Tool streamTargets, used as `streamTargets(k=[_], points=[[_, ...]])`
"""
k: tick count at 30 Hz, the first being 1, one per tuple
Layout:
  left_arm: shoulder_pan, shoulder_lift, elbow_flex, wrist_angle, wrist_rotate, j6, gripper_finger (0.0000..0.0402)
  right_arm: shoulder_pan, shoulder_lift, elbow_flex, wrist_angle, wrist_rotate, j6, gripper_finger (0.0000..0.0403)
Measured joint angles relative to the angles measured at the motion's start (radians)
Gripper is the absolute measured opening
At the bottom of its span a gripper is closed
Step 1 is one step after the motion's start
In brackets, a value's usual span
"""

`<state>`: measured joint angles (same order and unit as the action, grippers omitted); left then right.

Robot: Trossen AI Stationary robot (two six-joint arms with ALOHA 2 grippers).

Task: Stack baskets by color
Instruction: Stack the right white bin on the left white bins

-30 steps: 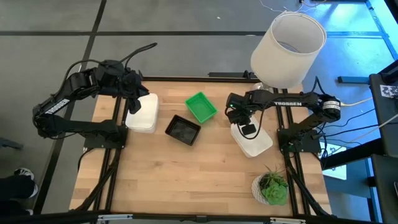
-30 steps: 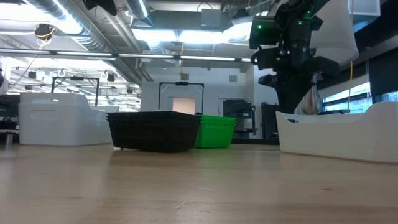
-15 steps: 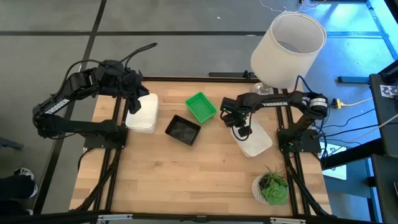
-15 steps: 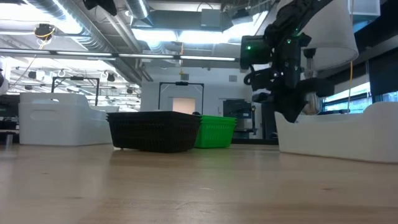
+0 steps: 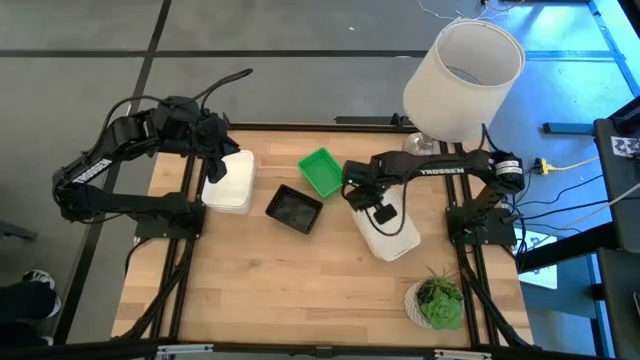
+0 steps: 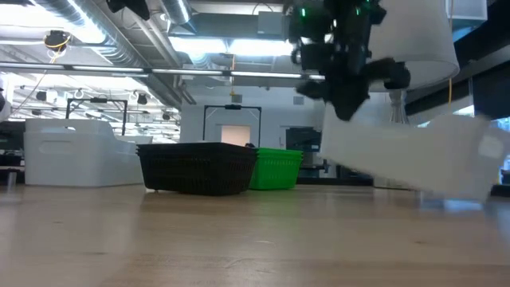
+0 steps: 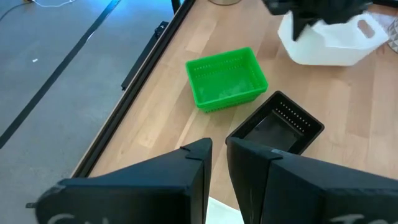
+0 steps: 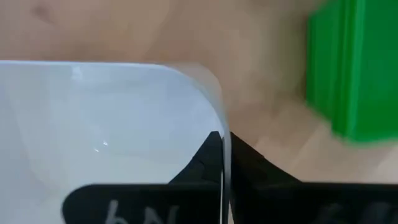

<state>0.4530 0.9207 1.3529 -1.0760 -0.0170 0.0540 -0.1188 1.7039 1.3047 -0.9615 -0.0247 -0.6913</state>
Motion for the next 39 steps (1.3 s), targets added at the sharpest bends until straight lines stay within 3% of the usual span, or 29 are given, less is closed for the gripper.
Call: streamTargets(k=[8, 11, 14, 19, 26, 34, 39], points=[[0.0, 0.0, 0.0, 0.0, 0.0, 0.0, 0.0042, 0.117, 0.0, 0.072, 0.075, -0.002, -0.203, 0.0001], [0.0, 0.0, 0.0, 0.0, 0.0, 0.0, 0.0042, 0.155, 0.008, 0.073, 0.143, 0.002, -0.186, 0.0001], [0.0, 0.0, 0.0, 0.0, 0.0, 0.001, 0.0042, 0.174, 0.021, 0.073, 0.198, 0.002, -0.054, 0.0001], [0.0, 0.0, 0.0, 0.0, 0.0, 0.001, 0.0042, 0.183, 0.024, 0.073, 0.216, -0.005, 0.292, 0.0], [0.0, 0.0, 0.0, 0.0, 0.005, 0.008, 0.0042, 0.188, 0.024, 0.083, 0.207, -0.127, 1.029, 0.0], [0.0, 0.0, 0.0, 0.0, 0.011, 0.009, 0.0042, 0.24, 0.024, 0.072, 0.207, -0.102, 1.836, 0.0], [0.0, 0.0, 0.0, 0.0, 0.011, 0.017, 0.0042, 0.305, 0.05, 0.049, 0.178, -0.097, 2.14, 0.0]])
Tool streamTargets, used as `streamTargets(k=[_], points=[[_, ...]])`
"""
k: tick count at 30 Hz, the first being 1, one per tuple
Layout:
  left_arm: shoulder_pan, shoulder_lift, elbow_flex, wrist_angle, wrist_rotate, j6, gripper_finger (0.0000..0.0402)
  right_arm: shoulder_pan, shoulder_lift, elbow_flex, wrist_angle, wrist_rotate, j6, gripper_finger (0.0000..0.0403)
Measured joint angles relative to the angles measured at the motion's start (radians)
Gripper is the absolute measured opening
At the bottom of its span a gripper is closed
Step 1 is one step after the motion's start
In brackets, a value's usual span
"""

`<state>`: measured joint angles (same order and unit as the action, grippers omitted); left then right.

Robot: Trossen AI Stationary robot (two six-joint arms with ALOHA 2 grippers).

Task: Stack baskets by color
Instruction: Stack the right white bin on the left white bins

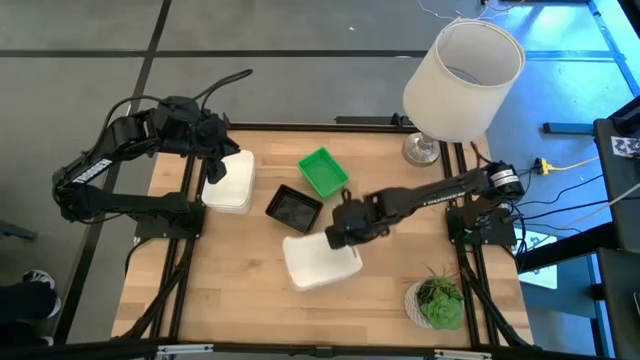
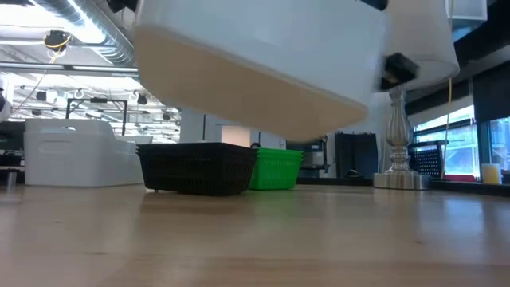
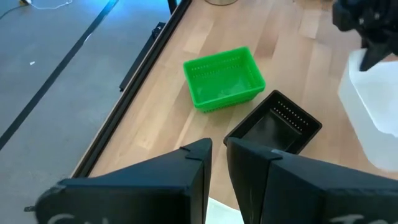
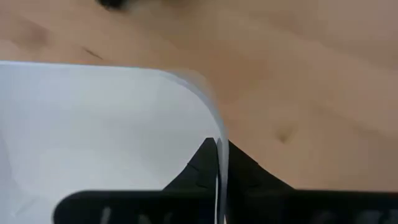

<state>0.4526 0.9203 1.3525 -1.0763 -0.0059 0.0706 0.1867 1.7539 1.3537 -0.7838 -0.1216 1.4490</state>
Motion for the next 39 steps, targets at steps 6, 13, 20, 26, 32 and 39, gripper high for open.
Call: streamTargets(k=[6, 13, 20, 26, 32, 39], points=[[0.0, 0.0, 0.0, 0.0, 0.0, 0.055, 0.0042, 0.063, 0.091, -0.001, 0.0, 0.009, 0.07, 0.0], [0.0, 0.0, 0.0, -0.008, 0.007, 0.054, 0.0042, 0.067, 0.162, 0.005, 0.013, 0.037, 0.091, 0.0], [0.0, 0.0, 0.0, -0.008, 0.031, 0.054, 0.0042, 0.066, 0.183, 0.007, 0.044, 0.017, 0.073, 0.002], [0.0, 0.0, 0.0, -0.008, 0.031, 0.054, 0.0042, 0.062, 0.185, 0.006, 0.048, 0.023, 0.069, 0.0069], [0.0, 0.0, 0.0, -0.016, 0.031, 0.054, 0.0042, 0.049, 0.173, 0.005, 0.042, 0.012, 0.065, 0.0094], [0.0, -0.008, 0.0, -0.016, 0.156, 0.13, 0.0042, 0.06, 0.067, 0.005, 0.04, 0.126, 0.069, 0.0096]])
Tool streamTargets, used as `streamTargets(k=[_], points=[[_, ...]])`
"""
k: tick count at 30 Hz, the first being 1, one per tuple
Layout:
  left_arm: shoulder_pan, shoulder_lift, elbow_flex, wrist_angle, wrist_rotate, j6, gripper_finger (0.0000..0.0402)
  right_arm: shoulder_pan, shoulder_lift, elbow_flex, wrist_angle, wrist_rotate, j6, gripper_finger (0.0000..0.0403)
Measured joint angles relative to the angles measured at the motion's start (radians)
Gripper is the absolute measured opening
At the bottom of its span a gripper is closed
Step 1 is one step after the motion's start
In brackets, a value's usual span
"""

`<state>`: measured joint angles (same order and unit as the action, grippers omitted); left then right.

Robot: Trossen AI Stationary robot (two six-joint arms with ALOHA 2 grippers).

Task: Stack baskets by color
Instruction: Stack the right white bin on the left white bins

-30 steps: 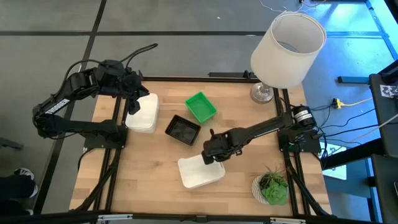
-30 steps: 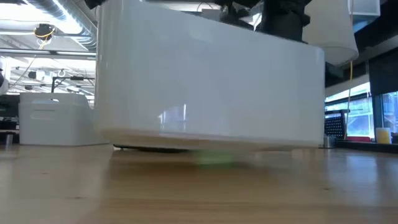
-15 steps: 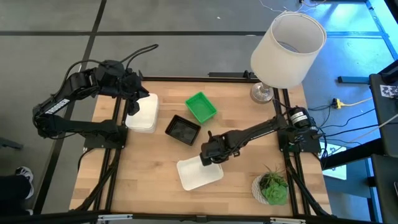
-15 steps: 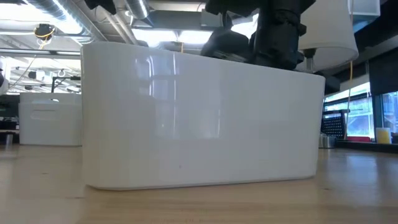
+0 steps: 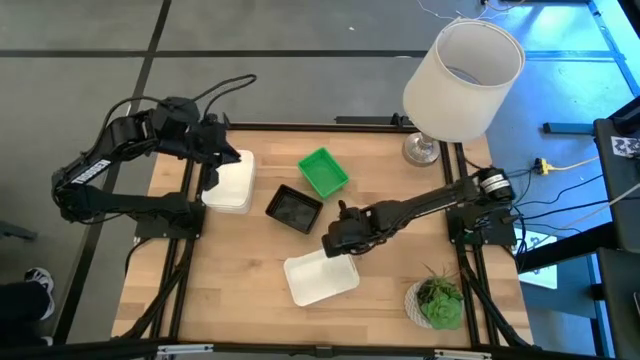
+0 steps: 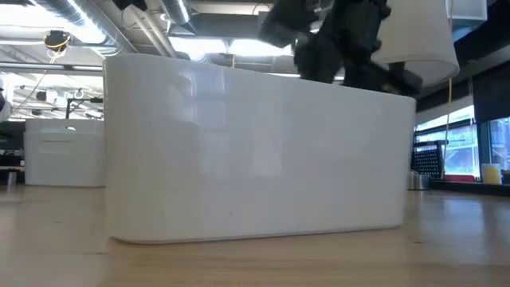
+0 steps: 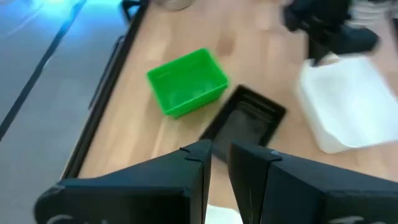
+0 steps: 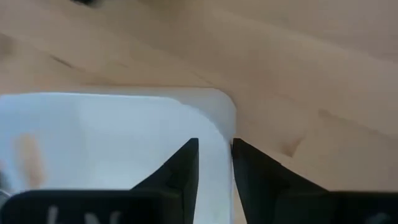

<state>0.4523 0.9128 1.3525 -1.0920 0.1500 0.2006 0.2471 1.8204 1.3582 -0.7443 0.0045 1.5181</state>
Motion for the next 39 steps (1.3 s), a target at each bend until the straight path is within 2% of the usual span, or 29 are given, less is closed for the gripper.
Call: streamTargets(k=[3, 7, 9, 12, 17, 21, 24, 27, 32, 39], points=[[0.001, -0.01, 0.0, 0.0, 0.081, 0.06, 0.0042, 0.015, -0.059, 0.0, 0.001, 0.069, 0.0, 0.0096], [-0.016, -0.013, 0.0, 0.002, 0.254, 0.138, 0.0042, 0.037, -0.141, 0.0, -0.004, 0.202, -0.041, 0.0096], [-0.031, -0.013, 0.0, 0.002, 0.326, 0.107, 0.0042, 0.046, -0.184, 0.0, -0.009, 0.275, -0.098, 0.0096], [-0.056, -0.011, 0.0, 0.009, 0.369, 0.042, 0.0042, 0.055, -0.249, 0.0, -0.025, 0.364, -0.181, 0.0096], [-0.108, -0.005, 0.0, 0.028, 0.32, -0.038, 0.0042, 0.058, -0.372, 0.001, -0.045, 0.421, -0.362, 0.0096], [-0.169, 0.015, -0.001, 0.157, 0.315, -0.123, 0.0042, 0.058, -0.475, 0.001, -0.047, 0.422, -0.508, 0.0096], [-0.234, 0.019, 0.0, 0.26, 0.302, -0.119, 0.0042, 0.058, -0.546, 0.001, -0.048, 0.422, -0.602, 0.0096], [-0.313, 0.053, 0.001, 0.299, 0.242, -0.075, 0.0042, 0.058, -0.607, 0.001, -0.052, 0.422, -0.687, 0.0096], [-0.441, 0.148, -0.001, 0.299, 0.09, -0.062, 0.0041, 0.058, -0.685, 0.001, -0.055, 0.422, -0.768, 0.0096], [-0.535, 0.254, 0.0, 0.297, 0.026, -0.061, 0.0003, 0.058, -0.738, 0.001, -0.055, 0.422, -0.795, 0.0096]])
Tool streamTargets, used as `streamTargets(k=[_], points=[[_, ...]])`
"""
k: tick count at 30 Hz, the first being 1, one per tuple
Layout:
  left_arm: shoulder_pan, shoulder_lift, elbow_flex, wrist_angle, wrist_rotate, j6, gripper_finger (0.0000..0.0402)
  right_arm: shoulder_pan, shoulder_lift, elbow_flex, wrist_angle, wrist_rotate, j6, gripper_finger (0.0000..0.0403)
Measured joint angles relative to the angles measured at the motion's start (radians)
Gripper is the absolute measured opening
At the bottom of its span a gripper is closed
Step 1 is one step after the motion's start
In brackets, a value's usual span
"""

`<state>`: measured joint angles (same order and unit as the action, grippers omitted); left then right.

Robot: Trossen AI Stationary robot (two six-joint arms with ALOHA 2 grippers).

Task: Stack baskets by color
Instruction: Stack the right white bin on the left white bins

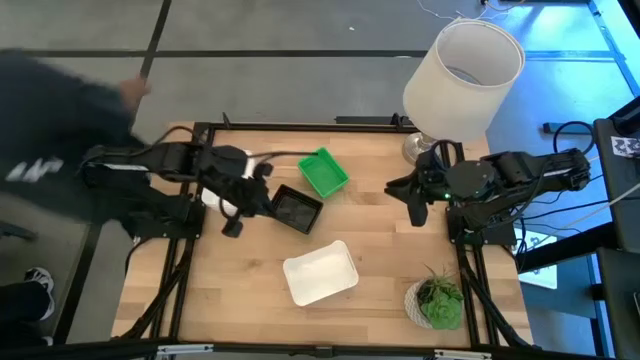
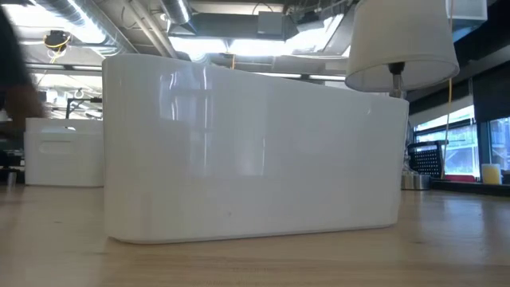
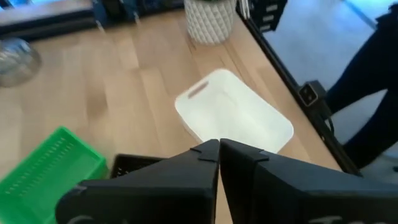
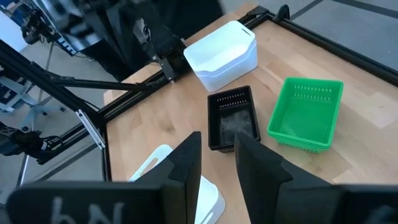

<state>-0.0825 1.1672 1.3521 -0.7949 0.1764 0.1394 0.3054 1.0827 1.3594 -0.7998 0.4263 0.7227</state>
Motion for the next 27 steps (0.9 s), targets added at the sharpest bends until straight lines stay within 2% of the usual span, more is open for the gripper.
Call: streamTargets(k=[6, 13, 19, 27], points=[[-0.024, 0.052, 0.0, -0.031, -0.034, -0.13, 0.0033, 0.0, -0.005, 0.0, -0.007, -0.037, -0.006, 0.0096], [-0.024, 0.095, 0.001, -0.041, -0.012, -0.117, 0.0068, 0.0, -0.005, 0.0, -0.008, -0.046, -0.011, 0.0096], [-0.041, 0.136, -0.002, -0.149, 0.002, 0.07, 0.007, 0.0, -0.005, 0.0, -0.007, -0.063, -0.003, 0.0096], [-0.126, 0.231, 0.001, -0.121, 0.003, 0.398, 0.0072, 0.0, -0.005, 0.0, -0.007, -0.064, -0.021, 0.0096]])
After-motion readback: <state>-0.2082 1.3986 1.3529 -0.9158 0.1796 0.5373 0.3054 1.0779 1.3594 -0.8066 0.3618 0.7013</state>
